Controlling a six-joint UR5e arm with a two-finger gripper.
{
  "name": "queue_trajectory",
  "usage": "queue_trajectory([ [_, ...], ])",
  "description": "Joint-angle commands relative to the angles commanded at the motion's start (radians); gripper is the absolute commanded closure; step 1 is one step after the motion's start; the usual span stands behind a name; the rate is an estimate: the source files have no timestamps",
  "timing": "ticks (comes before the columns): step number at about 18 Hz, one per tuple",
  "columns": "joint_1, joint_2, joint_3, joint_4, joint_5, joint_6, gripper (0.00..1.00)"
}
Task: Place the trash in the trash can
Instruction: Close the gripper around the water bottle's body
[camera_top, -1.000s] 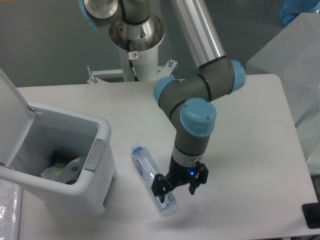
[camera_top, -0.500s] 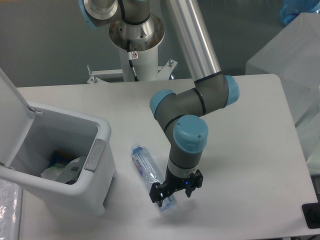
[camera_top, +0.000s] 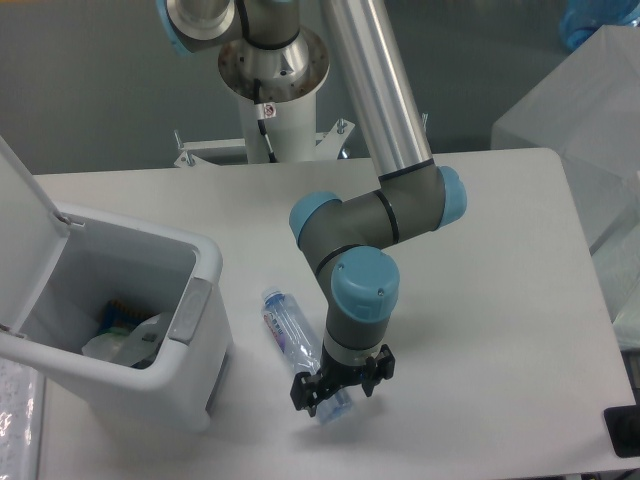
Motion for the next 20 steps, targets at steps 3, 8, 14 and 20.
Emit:
queue_trajectory([
  [3, -0.003, -0.011, 0.000, 0.000, 0.026, -0.002, 0.00],
  [8, -0.017, -0.028, 0.012, 0.000, 0.063, -0.003, 0.00],
  [14, -0.023, -0.034, 0.014, 0.000, 0.064, -0.005, 0.00],
  [20, -0.023, -0.035, 0.012, 0.000, 0.066, -0.005, 0.11],
])
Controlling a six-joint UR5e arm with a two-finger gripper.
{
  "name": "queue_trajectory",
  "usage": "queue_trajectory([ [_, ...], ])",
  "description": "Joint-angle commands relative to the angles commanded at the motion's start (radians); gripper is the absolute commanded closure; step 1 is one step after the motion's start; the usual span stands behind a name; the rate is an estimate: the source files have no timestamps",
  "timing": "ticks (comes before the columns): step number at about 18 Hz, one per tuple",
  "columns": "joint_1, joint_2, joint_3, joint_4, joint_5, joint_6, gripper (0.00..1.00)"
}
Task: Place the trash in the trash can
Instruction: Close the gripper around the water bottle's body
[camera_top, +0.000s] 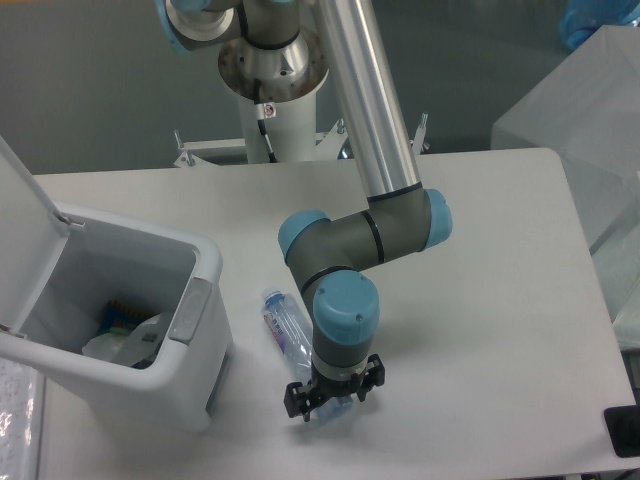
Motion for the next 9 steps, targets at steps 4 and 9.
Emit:
queue_trajectory([
  [4, -0.003, -0.008, 0.002, 0.000, 0.020, 0.000, 0.12],
  [9, -0.014, -0.008, 0.002, 0.000, 0.028, 0.000, 0.23],
])
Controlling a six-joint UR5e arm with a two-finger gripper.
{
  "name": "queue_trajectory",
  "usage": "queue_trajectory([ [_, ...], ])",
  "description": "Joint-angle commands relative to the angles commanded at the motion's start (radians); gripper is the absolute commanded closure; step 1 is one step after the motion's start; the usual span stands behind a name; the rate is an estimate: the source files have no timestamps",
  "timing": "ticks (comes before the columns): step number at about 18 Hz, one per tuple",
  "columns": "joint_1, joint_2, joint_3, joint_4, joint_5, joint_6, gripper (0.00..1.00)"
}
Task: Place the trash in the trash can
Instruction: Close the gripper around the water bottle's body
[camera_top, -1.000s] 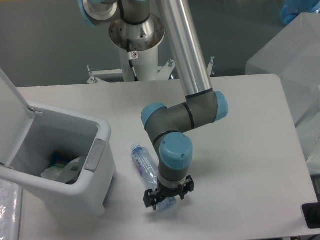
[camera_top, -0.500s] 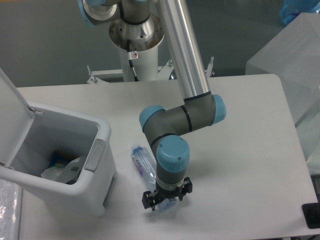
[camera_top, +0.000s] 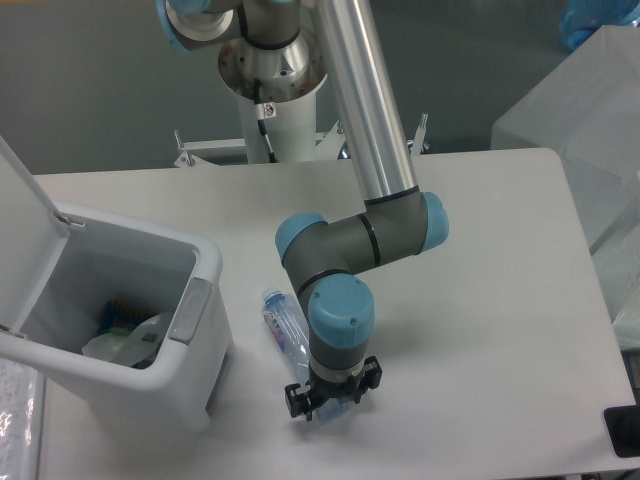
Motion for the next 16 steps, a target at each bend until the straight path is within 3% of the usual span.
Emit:
queue_trajectory([
  [6, 0.000, 0.003, 0.000, 0.000, 0.000, 0.000, 0.33],
  [8, -0.002, 0.005, 0.000, 0.000, 0.000, 0.002, 0.41],
  [16, 0.000, 0.014, 0.002, 0.000, -0.005, 0.005, 0.45],
])
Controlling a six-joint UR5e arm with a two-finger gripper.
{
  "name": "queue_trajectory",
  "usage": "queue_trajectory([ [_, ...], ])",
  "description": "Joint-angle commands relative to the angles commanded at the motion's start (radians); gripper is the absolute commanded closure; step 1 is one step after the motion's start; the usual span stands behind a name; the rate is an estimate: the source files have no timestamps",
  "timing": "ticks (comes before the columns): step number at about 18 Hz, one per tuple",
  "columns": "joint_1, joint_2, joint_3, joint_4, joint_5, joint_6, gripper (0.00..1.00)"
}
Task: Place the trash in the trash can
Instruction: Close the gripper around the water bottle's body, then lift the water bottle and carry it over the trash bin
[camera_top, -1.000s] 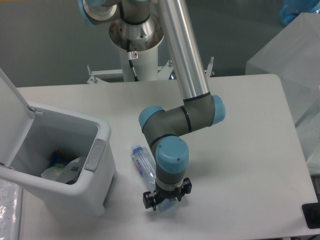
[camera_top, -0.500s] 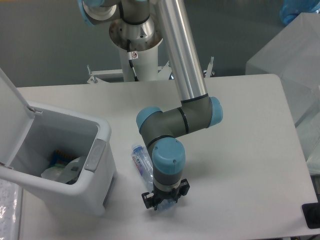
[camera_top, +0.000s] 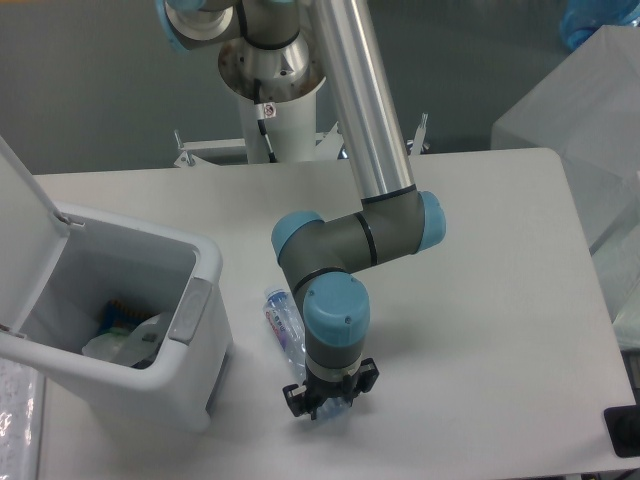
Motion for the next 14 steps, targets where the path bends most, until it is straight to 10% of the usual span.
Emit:
queue_trajectory([
  [4, 0.000, 0.012, 0.020, 0.003, 0.000, 0.005, 0.45],
  [14, 0.008, 0.014, 0.302, 0.116, -0.008, 0.000, 0.45],
])
